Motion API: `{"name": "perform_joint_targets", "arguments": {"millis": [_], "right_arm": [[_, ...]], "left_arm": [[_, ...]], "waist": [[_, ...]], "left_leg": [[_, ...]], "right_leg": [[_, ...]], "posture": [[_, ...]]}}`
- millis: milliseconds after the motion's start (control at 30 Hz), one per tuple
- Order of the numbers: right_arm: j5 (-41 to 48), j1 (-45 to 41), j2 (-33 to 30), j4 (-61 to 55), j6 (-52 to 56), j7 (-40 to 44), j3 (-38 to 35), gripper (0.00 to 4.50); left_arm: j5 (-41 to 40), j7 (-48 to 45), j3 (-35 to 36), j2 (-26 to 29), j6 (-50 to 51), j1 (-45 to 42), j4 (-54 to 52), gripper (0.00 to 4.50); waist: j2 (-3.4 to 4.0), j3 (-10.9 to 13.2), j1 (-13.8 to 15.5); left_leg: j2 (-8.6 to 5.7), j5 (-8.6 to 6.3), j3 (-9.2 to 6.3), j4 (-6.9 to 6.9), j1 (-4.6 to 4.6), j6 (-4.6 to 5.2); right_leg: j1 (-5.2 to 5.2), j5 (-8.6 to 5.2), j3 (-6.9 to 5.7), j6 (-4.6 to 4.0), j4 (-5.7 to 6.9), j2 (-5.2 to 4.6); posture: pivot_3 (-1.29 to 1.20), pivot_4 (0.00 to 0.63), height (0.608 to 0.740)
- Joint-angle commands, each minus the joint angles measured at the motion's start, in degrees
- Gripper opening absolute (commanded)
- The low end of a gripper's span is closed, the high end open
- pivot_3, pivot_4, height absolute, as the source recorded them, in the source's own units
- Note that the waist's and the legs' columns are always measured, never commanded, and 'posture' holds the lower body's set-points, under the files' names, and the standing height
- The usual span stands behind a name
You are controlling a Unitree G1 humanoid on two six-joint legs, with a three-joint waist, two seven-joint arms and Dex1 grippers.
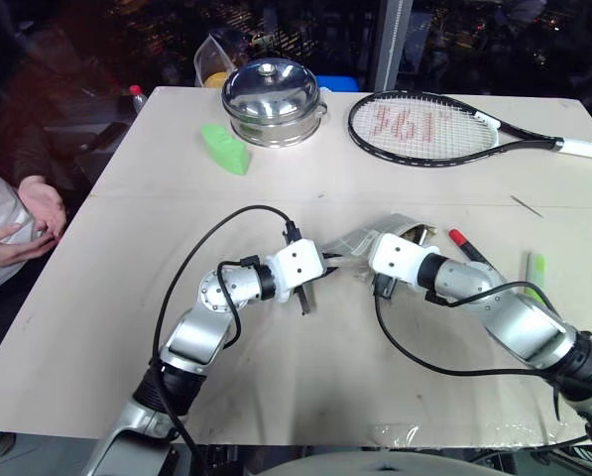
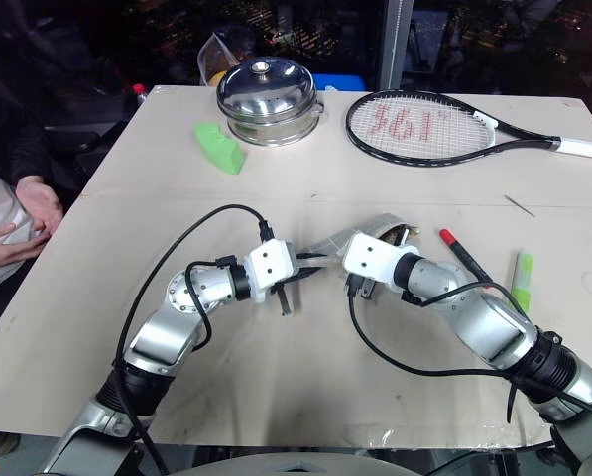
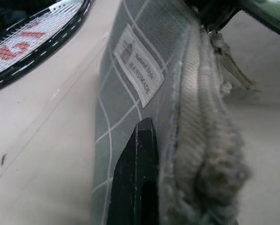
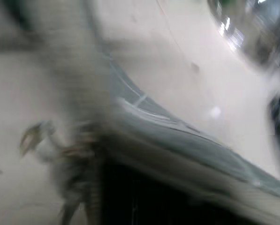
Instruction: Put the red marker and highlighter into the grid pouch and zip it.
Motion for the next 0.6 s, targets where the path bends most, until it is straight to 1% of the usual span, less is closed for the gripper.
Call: {"name": "perform_joint_targets", "arguments": {"millis": [33, 133, 167, 233, 267, 300, 433, 467, 600], "right_arm": [[-8.0, -1.0, 0.3, 0.4, -5.4, 2.3, -0.4, 0.10], [-8.5, -0.9, 0.8, 0.4, -5.3, 8.9, -0.5, 0.10], [-9.9, -0.8, 0.9, 0.4, -5.6, 10.2, -0.2, 0.61], [-12.3, -0.3, 1.6, 0.7, -5.8, 11.6, 0.0, 1.26], [-13.3, 0.1, 2.1, 0.9, -5.6, 12.2, -0.2, 1.93], [-14.0, 0.5, 2.5, 1.1, -5.5, 12.6, -0.5, 2.28], [-17.0, 2.3, 4.1, 2.0, -4.2, 13.0, -2.0, 4.17], [-17.5, 2.6, 4.6, 2.1, -3.9, 13.2, -2.6, 4.46], [-19.6, 3.2, 5.9, 3.1, -2.7, 14.1, -3.9, 4.46]], "left_arm": [[0.6, 0.2, 0.2, 0.2, -0.4, -1.0, -0.4, 0.00], [0.9, 0.6, 0.1, -0.4, 0.7, -1.6, -0.1, 0.00], [0.9, 0.7, 0.1, -0.6, 1.5, -1.8, -0.4, 0.00], [0.8, 0.8, 0.0, -0.9, 2.9, -2.0, -1.0, 0.00], [0.8, 0.8, 0.0, -1.0, 3.4, -2.1, -1.3, 0.00], [0.8, 0.8, 0.0, -1.0, 3.7, -2.1, -1.5, 0.00], [0.7, 0.7, -0.1, -0.6, 5.2, -1.9, -2.5, 0.00], [0.7, 0.7, -0.1, -0.5, 5.5, -1.9, -2.8, 0.00], [0.6, 0.8, -0.1, -0.3, 6.9, -1.4, -3.9, 0.00]], "waist": [[0.00, 0.0, 0.0], [0.00, 0.0, 0.0], [0.00, 0.0, 0.0], [0.00, 0.0, 0.0], [0.00, 0.0, 0.0], [0.00, 0.0, 0.0], [0.00, 0.0, 0.0], [-0.01, 0.0, -0.1], [-0.03, 0.0, -0.1]], "left_leg": [[0.01, 0.01, 0.00, 0.00, 0.01, -0.03], [0.01, 0.03, 0.00, 0.01, 0.02, -0.05], [0.02, 0.03, -0.01, 0.01, 0.02, -0.05], [0.02, 0.03, -0.01, 0.01, 0.02, -0.05], [0.02, 0.03, -0.01, 0.01, 0.02, -0.05], [0.02, 0.03, -0.01, 0.02, 0.01, -0.05], [0.02, 0.03, -0.01, 0.02, 0.02, -0.05], [0.02, 0.03, -0.01, 0.02, 0.02, -0.06], [0.03, 0.04, 0.00, 0.02, 0.08, -0.07]], "right_leg": [[0.01, 0.00, 0.01, 0.00, 0.00, -0.07], [0.01, 0.00, -0.01, -0.01, 0.01, -0.15], [0.01, 0.00, -0.01, -0.01, 0.02, -0.14], [0.01, 0.00, -0.03, -0.01, 0.03, -0.14], [0.01, 0.00, -0.02, -0.01, 0.02, -0.15], [0.01, 0.00, -0.02, -0.01, 0.03, -0.15], [0.02, 0.01, -0.02, -0.01, 0.04, -0.14], [0.02, 0.01, -0.02, -0.01, 0.04, -0.14], [0.06, 0.01, 0.01, -0.02, 0.06, -0.12]], "posture": [[0.00, 0.150, 0.740], [0.00, 0.150, 0.740], [0.00, 0.150, 0.740], [0.00, 0.150, 0.740], [0.00, 0.150, 0.740], [0.00, 0.150, 0.740], [0.00, 0.150, 0.740], [0.00, 0.150, 0.740], [0.00, 0.150, 0.740]]}}
